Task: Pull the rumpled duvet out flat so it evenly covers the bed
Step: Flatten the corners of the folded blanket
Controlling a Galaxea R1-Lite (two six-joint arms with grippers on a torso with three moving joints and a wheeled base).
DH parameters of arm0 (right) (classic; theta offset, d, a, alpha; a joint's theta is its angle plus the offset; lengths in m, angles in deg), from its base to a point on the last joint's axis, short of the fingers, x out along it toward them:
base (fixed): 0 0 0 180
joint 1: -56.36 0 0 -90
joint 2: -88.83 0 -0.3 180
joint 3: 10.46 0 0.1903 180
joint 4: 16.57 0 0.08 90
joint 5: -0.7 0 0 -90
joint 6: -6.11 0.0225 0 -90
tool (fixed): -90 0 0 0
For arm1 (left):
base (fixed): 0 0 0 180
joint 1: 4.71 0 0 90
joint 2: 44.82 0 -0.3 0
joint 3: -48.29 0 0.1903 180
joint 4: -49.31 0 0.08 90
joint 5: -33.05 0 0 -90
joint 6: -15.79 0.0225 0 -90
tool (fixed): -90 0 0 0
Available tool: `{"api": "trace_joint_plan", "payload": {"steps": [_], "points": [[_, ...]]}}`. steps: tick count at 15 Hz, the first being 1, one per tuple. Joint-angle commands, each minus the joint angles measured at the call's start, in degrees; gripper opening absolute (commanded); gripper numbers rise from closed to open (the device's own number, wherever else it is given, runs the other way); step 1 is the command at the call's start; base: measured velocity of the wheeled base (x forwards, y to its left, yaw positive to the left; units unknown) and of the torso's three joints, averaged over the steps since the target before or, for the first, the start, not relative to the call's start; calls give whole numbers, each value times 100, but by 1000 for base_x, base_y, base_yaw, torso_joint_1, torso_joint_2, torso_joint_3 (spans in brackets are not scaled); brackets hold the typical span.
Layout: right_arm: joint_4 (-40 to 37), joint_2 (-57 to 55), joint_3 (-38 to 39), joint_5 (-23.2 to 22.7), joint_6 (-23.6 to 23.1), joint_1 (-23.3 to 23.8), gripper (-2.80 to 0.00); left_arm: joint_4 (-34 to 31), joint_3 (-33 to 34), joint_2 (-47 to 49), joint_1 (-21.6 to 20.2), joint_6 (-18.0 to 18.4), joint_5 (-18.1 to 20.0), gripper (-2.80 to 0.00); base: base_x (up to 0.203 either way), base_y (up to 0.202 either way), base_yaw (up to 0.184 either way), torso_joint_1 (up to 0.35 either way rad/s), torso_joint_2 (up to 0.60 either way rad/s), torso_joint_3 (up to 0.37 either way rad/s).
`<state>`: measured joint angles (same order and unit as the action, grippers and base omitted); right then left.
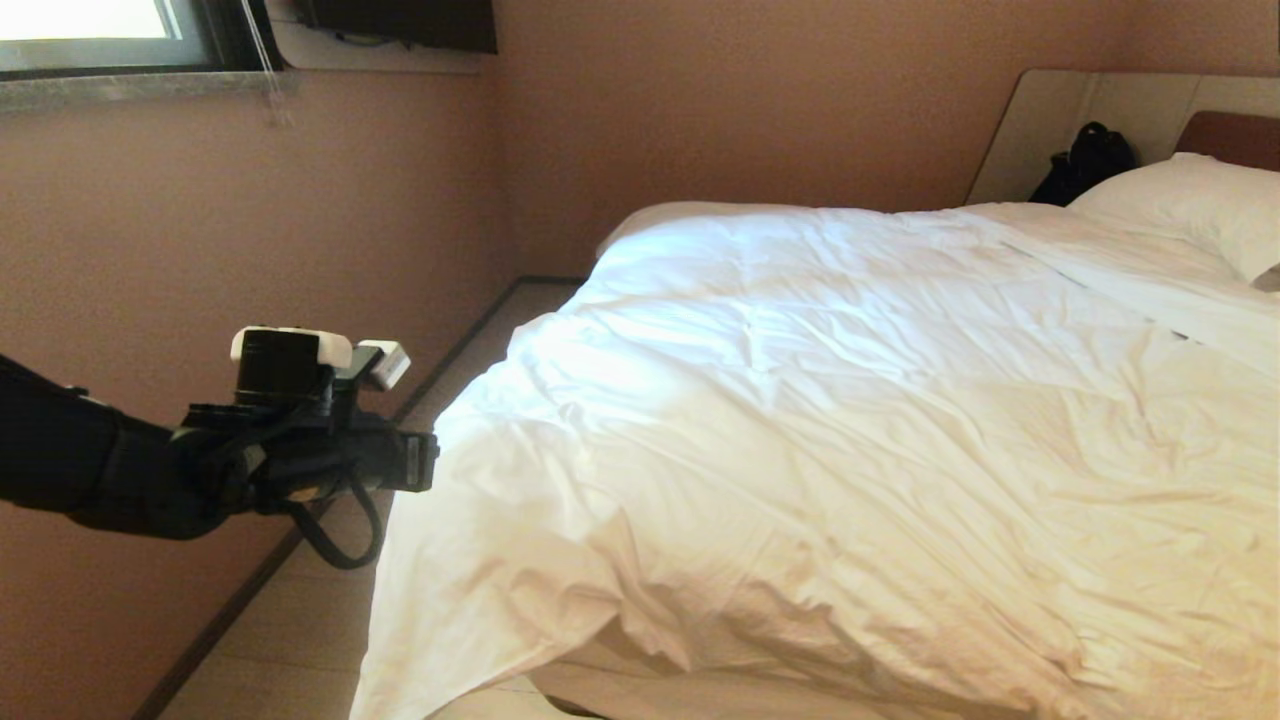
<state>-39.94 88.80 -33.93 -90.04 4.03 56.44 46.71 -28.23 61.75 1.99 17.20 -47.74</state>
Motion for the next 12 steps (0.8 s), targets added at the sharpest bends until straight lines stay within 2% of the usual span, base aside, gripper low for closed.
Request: {"api": "trace_joint_plan", "payload": {"steps": [1,4,7,9,10,12], "points": [[0,2,1,-5,-2,1,-280,27,-244,228,-36,361,214,-280,0,0,0,0,0,0],[0,2,1,-5,-2,1,-280,19,-512,551,-37,821,600,-280,0,0,0,0,0,0],[0,2,1,-5,-2,1,-280,38,-689,871,-36,1121,681,-280,0,0,0,0,0,0],[0,2,1,-5,-2,1,-280,48,-754,1002,-35,1185,782,-280,0,0,0,0,0,0],[0,2,1,-5,-2,1,-280,100,-772,1039,-35,1187,812,0,0,0,0,0,0,0],[0,2,1,-5,-2,1,-280,315,-767,1138,-28,1195,881,0,0,0,0,0,0,0]]}}
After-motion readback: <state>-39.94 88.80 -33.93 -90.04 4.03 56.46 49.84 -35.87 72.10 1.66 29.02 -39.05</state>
